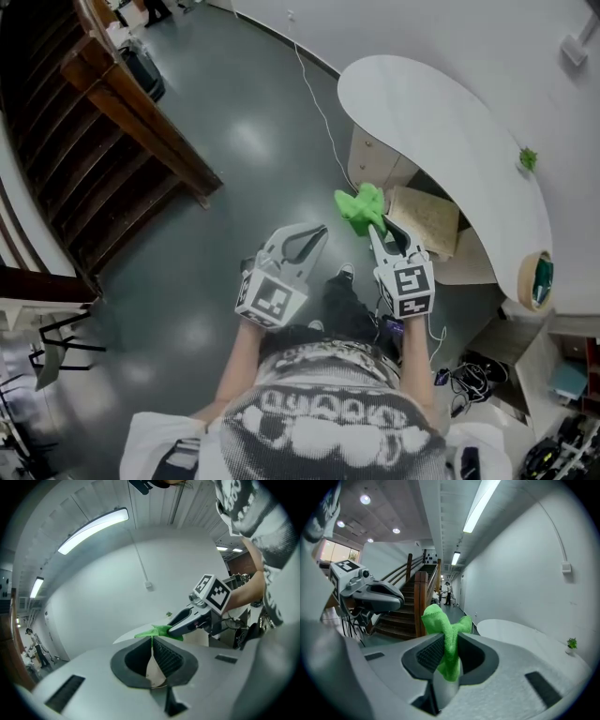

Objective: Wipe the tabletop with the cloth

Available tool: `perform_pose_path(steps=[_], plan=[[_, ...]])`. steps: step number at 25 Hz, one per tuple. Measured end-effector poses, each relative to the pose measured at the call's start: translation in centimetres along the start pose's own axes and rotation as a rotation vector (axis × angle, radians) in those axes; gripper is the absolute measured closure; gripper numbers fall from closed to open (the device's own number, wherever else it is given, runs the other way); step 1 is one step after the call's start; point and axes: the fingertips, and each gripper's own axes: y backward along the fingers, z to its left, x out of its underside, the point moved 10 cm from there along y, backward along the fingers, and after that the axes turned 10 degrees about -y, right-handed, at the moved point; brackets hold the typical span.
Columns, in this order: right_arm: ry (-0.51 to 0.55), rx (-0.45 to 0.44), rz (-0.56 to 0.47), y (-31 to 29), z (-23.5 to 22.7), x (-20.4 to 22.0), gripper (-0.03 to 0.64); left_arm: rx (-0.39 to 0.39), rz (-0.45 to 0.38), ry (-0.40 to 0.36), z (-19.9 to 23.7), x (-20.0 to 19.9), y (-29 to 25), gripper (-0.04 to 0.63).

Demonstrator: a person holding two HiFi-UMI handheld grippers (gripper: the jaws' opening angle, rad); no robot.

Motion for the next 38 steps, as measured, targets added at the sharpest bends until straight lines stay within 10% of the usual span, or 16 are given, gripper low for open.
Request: perform_pose_path(steps=[19, 38], plan=[[-0.064, 0.010, -0.027, -8.6, -18.5, -3.7, 0.531, 0.041, 0.034, -0.059, 6.4, -2.3, -19.5, 0.583], [-0.224, 0.202, -0.063, -7.4, -22.4, -1.7, 0.531, 0.270, -0.028, -0.138, 7.4, -2.3, -26.6, 0.583]])
